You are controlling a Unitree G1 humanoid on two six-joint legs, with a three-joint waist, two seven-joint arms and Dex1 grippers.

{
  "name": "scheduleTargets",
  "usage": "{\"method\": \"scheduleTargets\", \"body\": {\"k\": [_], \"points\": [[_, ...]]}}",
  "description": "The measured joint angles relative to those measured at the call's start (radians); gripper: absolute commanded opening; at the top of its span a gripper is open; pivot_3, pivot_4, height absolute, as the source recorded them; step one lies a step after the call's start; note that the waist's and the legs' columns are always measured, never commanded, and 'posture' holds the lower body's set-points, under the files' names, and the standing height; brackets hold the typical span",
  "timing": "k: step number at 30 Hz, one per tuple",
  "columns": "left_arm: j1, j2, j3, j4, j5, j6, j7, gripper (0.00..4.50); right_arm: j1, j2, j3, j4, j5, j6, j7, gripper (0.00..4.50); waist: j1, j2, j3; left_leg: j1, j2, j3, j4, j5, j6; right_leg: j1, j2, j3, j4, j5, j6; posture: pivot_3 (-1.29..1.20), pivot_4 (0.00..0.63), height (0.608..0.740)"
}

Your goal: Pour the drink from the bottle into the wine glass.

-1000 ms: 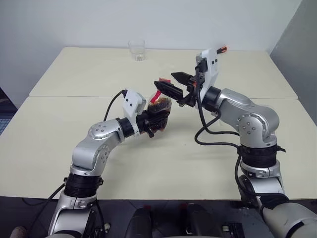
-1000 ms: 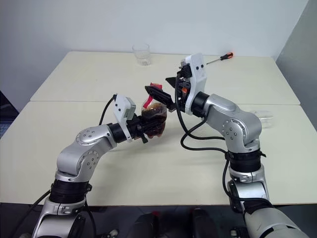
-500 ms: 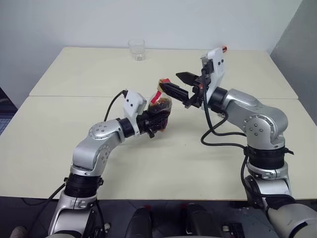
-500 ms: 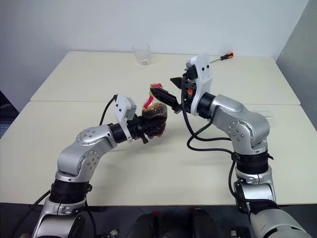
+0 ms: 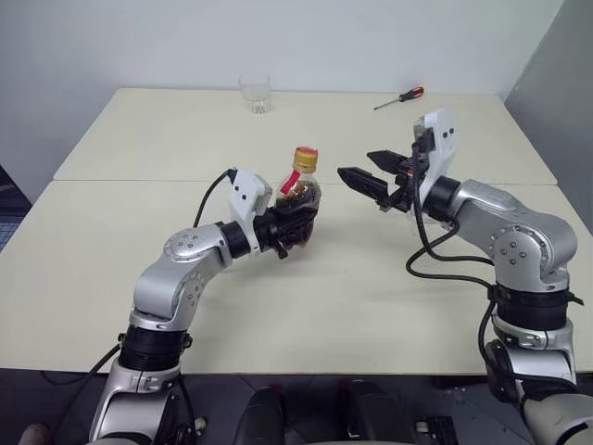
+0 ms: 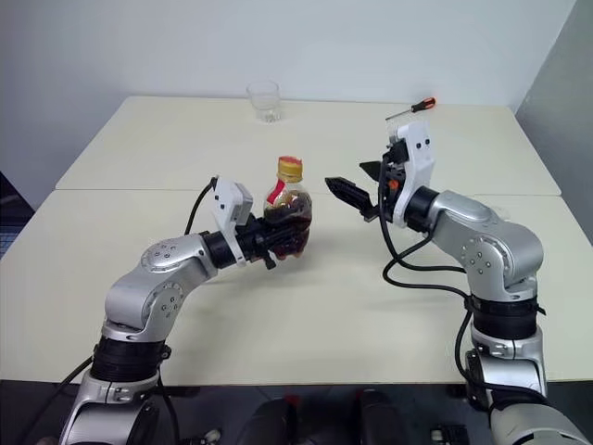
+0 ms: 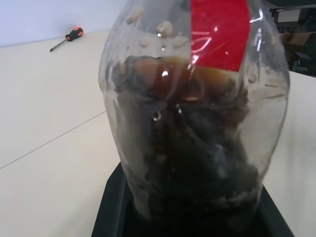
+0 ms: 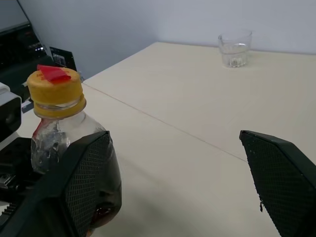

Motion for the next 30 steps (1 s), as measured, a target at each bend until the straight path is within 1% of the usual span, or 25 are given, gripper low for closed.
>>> {"method": "scheduleTargets", "body": {"k": [5, 13, 22, 30], "points": [[-0.001, 0.001, 0.0, 0.002, 0.0, -0.006, -0.006, 1.03, -0.014, 0.08, 0.005, -0.026, 0.06, 0.016, -0.007, 4.5, 0.001, 0.0, 0.0, 0.0, 0.0, 0.0, 0.0, 0.0, 0.0, 0.0, 0.0, 0.0, 0.0, 0.0, 0.0, 0.0, 0.15, 0.74], [-0.022, 0.001, -0.001, 0.024, 0.006, -0.024, -0.02, 1.03, -0.125, 0.19, 0.055, 0.033, 0.027, -0.022, -0.053, 4.5, 0.001, 0.0, 0.0, 0.0, 0.0, 0.0, 0.0, 0.0, 0.0, 0.0, 0.0, -0.001, 0.0, 0.0, 0.0, 0.0, 0.15, 0.74], [-0.025, -0.003, -0.001, 0.034, 0.008, -0.024, -0.017, 1.03, -0.152, 0.217, 0.092, 0.119, -0.037, -0.097, -0.035, 4.5, 0.001, 0.0, 0.0, 0.0, 0.001, 0.0, 0.0, 0.0, 0.0, 0.0, -0.001, 0.0, 0.0, 0.0, 0.0, 0.0, 0.15, 0.74], [-0.025, -0.011, -0.001, 0.034, 0.009, -0.025, -0.015, 1.03, -0.16, 0.217, 0.102, 0.141, -0.07, -0.131, -0.028, 4.5, 0.001, 0.0, 0.0, 0.0, 0.001, 0.0, 0.0, 0.0, 0.0, 0.0, -0.001, 0.0, 0.0, 0.0, 0.0, 0.0, 0.15, 0.74]]}}
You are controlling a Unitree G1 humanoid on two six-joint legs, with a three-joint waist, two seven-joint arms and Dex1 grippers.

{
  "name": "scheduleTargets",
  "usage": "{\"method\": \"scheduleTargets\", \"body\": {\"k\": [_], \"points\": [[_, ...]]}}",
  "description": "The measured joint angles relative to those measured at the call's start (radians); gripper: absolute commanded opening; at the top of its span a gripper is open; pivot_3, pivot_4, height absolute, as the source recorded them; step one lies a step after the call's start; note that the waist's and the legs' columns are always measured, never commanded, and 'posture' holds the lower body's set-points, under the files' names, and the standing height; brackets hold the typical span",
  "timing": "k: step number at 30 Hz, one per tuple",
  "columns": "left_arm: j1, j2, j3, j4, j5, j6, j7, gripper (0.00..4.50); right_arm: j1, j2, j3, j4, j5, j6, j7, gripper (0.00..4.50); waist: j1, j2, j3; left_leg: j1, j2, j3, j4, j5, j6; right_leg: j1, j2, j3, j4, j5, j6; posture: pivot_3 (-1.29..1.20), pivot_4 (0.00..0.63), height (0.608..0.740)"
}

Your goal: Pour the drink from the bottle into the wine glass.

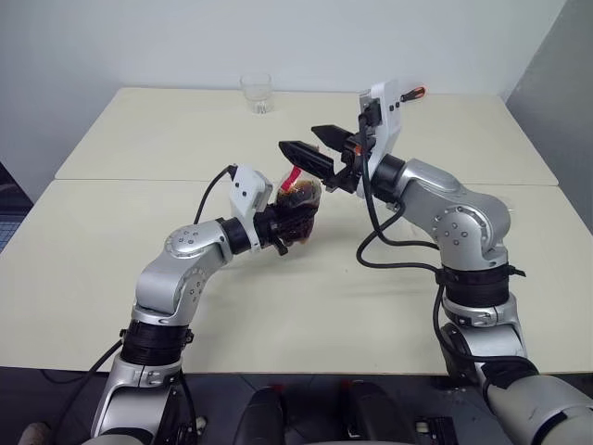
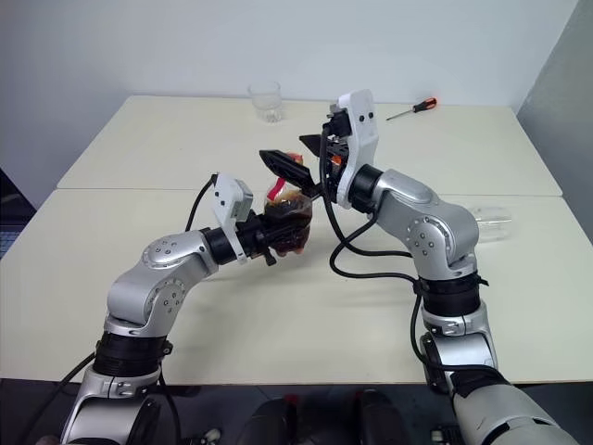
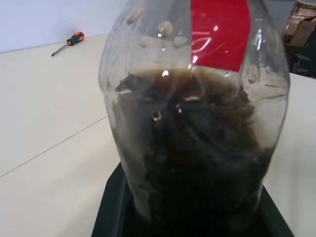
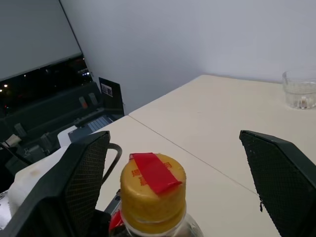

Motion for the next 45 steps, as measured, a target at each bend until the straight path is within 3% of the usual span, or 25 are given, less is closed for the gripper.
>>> {"method": "scheduleTargets", "body": {"k": [17, 33, 45], "points": [[-0.008, -0.011, -0.003, 0.007, 0.011, 0.0, 0.003, 1.03, 0.044, -0.089, -0.002, -0.046, 0.004, 0.012, 0.034, 4.5, 0.0, 0.0, 0.0, 0.0, 0.0, 0.0, 0.0, 0.0, 0.0, 0.0, 0.0, 0.0, 0.0, 0.0, 0.0, 0.0, 0.15, 0.74], [-0.008, -0.015, -0.001, 0.009, 0.011, -0.001, 0.0, 1.03, 0.141, -0.199, -0.084, -0.115, 0.045, 0.094, 0.017, 4.5, -0.001, 0.0, 0.0, 0.0, 0.0, 0.001, 0.0, 0.0, 0.0, 0.0, 0.0, 0.0, 0.0, 0.0, 0.0, 0.0, 0.15, 0.74], [-0.008, -0.017, 0.0, 0.009, 0.011, -0.02, -0.003, 1.03, 0.146, -0.159, -0.109, -0.131, 0.089, 0.12, 0.009, 4.5, 0.0, 0.0, 0.0, 0.0, 0.0, 0.001, 0.0, 0.0, 0.0, 0.0, 0.001, 0.001, 0.0, 0.0, 0.0, 0.0, 0.15, 0.74]]}}
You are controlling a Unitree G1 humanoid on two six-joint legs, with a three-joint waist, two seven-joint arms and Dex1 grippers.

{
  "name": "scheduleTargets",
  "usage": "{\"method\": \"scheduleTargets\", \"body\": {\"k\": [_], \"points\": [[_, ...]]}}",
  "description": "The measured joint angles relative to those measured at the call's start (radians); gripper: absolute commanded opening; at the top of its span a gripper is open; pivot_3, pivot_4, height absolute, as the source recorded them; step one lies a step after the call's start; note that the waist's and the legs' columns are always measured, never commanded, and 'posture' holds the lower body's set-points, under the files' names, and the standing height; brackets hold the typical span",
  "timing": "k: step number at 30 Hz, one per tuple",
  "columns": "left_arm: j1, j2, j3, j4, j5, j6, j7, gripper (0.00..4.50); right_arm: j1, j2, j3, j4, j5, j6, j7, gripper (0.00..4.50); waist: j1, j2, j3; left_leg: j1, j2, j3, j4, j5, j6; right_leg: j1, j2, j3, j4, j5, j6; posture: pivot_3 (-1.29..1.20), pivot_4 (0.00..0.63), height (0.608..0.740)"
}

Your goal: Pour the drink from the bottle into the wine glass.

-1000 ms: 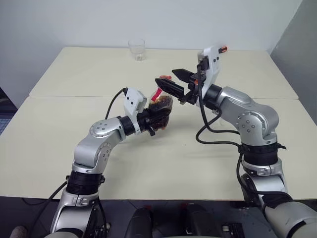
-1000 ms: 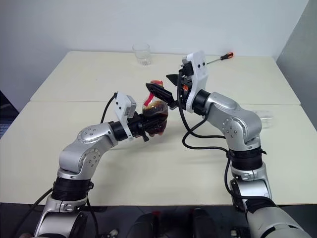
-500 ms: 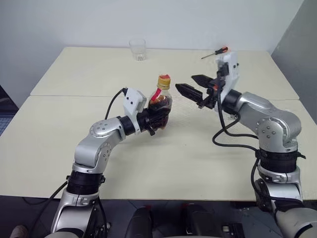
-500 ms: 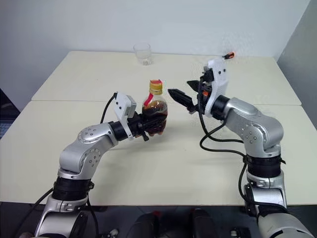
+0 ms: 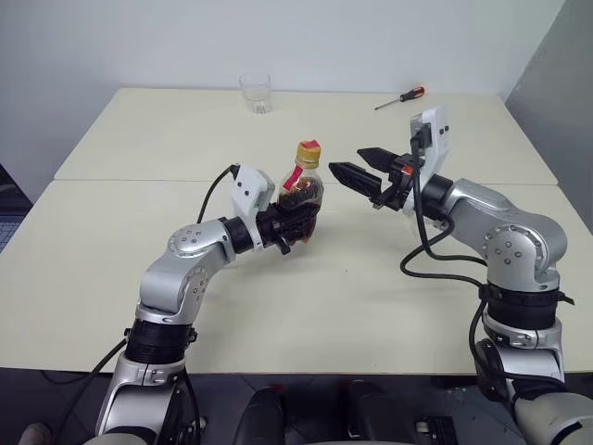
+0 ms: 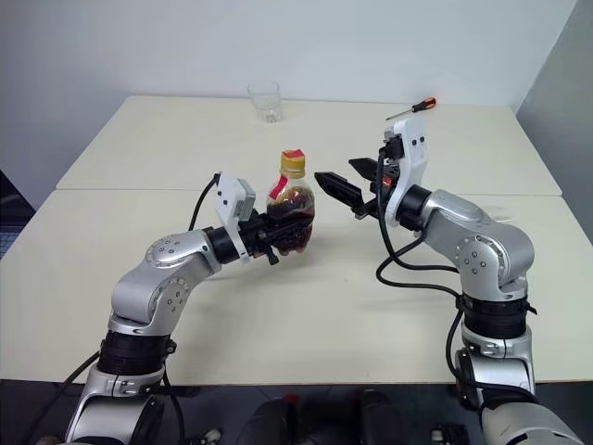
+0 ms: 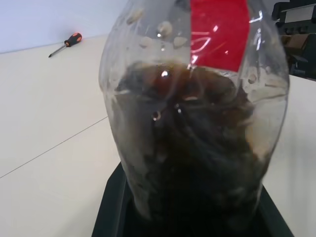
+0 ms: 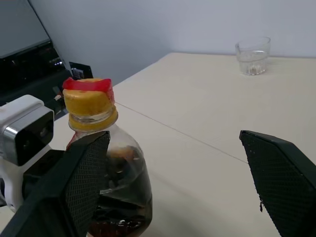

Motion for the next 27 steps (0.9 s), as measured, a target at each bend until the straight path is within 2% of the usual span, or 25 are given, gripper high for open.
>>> {"method": "scheduleTargets", "body": {"k": [9, 14, 20, 27], "points": [[0.004, -0.064, 0.031, 0.002, 0.002, -0.147, 0.022, 1.03, -0.032, 0.036, 0.009, 0.03, -0.011, -0.034, 0.004, 4.5, 0.001, 0.0, 0.0, 0.0, 0.0, 0.0, 0.0, 0.0, 0.0, 0.0, 0.0, 0.0, 0.0, 0.0, 0.0, 0.0, 0.15, 0.74], [0.076, -0.092, 0.03, 0.002, 0.005, -0.242, 0.003, 1.03, -0.032, 0.048, 0.015, 0.039, -0.011, -0.044, 0.009, 4.5, 0.0, 0.0, 0.0, 0.0, 0.0, 0.001, 0.0, 0.0, 0.0, 0.0, 0.0, 0.001, 0.0, 0.0, 0.0, 0.0, 0.15, 0.74], [0.093, -0.106, 0.025, 0.002, 0.007, -0.244, 0.022, 1.03, -0.032, 0.023, 0.019, 0.029, 0.0, -0.026, 0.031, 4.5, 0.001, 0.0, 0.0, 0.0, 0.0, 0.0, 0.001, 0.0, 0.0, 0.0, 0.0, 0.0, 0.0, 0.0, 0.001, 0.0, 0.15, 0.74], [0.061, -0.109, 0.04, 0.028, 0.006, -0.241, 0.044, 1.03, -0.014, -0.016, 0.031, -0.087, 0.052, 0.019, 0.061, 4.5, 0.0, 0.0, 0.0, 0.0, 0.0, 0.001, 0.0, 0.0, 0.0, 0.0, 0.0, 0.0, 0.0, 0.0, 0.001, 0.0, 0.15, 0.74]]}}
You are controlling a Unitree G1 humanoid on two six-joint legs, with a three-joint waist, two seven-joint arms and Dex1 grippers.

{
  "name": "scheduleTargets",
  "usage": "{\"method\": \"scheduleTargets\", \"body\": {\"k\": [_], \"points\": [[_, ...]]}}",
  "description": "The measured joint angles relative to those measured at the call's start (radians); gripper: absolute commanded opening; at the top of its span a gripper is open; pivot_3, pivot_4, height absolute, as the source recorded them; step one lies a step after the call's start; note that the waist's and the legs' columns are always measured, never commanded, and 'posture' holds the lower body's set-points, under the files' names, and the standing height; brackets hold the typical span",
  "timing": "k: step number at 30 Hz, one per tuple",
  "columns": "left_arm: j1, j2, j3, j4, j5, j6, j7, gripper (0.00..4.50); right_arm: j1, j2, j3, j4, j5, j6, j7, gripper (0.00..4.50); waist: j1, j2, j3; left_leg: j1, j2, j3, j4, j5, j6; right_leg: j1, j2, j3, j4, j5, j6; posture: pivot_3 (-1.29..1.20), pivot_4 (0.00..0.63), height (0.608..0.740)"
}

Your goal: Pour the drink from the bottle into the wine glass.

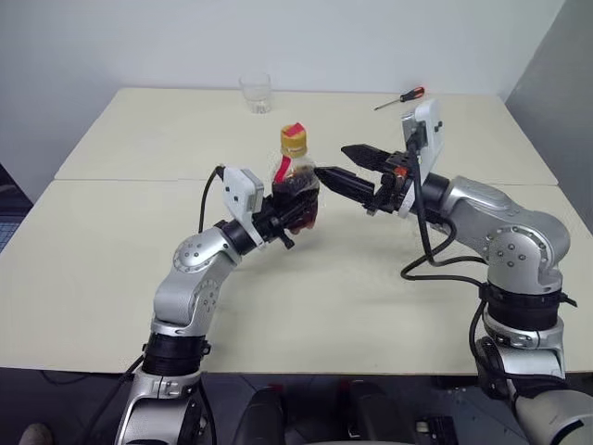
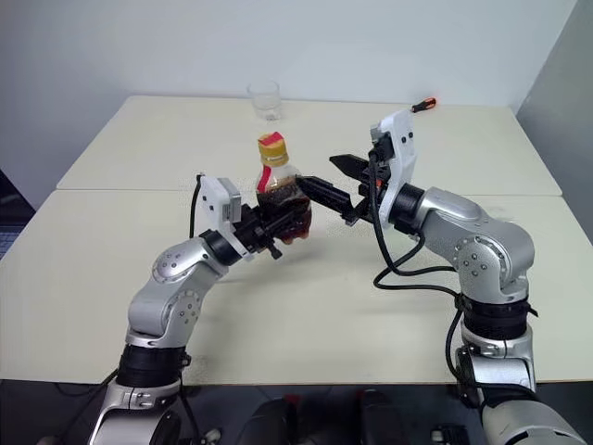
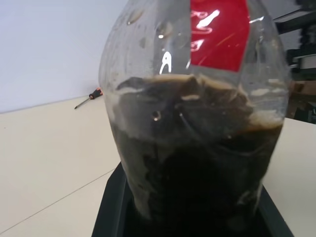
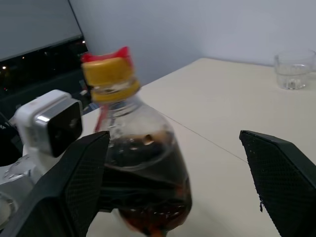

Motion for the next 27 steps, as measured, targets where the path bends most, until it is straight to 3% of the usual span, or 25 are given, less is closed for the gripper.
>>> {"method": "scheduleTargets", "body": {"k": [13, 27], "points": [[-0.048, -0.003, -0.002, 0.059, 0.001, -0.002, -0.015, 1.03, -0.083, 0.118, 0.089, 0.016, -0.057, -0.054, -0.061, 4.5, 0.0, 0.0, 0.0, 0.0, 0.0, 0.0, 0.0, 0.0, 0.0, 0.0, 0.0, 0.0, 0.0, 0.0, 0.0, 0.0, 0.15, 0.74], [-0.047, -0.003, -0.002, 0.06, 0.0, 0.001, -0.022, 1.03, -0.155, 0.159, 0.121, 0.163, -0.192, -0.175, -0.071, 4.5, 0.0, 0.0, 0.0, 0.0, 0.001, -0.001, 0.0, 0.0, 0.0, 0.0, 0.0, -0.001, 0.0, 0.0, 0.0, 0.0, 0.15, 0.74]]}}
